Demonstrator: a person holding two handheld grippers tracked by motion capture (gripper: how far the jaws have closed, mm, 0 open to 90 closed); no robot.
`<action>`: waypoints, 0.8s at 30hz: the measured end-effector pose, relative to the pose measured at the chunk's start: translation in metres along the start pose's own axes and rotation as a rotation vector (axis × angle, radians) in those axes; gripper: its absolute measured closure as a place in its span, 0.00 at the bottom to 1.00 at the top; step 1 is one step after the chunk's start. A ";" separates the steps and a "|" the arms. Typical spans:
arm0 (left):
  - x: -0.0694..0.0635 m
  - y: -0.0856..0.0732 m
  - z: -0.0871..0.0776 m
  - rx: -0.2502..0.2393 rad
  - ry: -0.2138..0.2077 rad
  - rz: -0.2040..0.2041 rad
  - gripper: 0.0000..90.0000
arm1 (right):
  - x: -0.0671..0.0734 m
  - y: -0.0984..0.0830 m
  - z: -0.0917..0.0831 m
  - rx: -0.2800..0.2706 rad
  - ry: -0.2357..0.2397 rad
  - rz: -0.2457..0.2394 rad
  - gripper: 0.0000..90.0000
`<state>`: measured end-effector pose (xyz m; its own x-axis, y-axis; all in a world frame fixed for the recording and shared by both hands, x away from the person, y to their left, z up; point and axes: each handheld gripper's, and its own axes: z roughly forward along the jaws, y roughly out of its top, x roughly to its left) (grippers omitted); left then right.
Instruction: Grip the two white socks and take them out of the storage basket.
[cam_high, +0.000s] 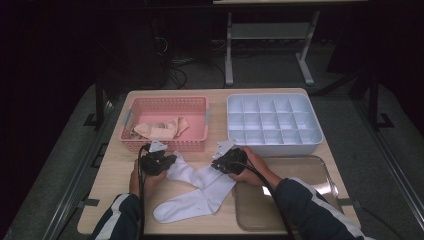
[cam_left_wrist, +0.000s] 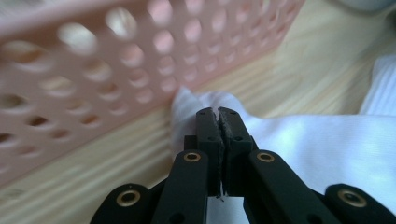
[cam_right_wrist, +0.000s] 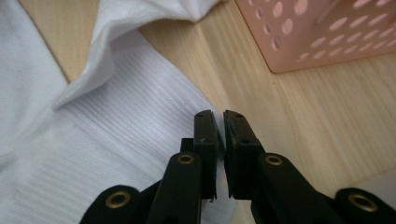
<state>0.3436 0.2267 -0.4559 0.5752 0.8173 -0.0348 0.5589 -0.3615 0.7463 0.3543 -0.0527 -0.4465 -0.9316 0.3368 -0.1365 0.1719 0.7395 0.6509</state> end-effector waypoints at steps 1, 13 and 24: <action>0.002 0.001 -0.007 -0.041 -0.027 -0.008 0.97 | -0.001 -0.001 -0.001 0.001 -0.004 -0.002 0.93; 0.013 -0.023 -0.074 -0.116 -0.104 0.070 1.00 | -0.016 -0.009 -0.004 0.010 -0.069 0.078 0.93; -0.011 -0.034 -0.071 -0.047 -0.143 0.103 0.91 | -0.010 -0.008 -0.007 0.013 -0.119 0.068 0.81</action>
<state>0.2761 0.2622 -0.4333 0.7091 0.7034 -0.0485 0.4657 -0.4157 0.7812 0.3604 -0.0658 -0.4454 -0.8735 0.4521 -0.1805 0.2381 0.7202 0.6516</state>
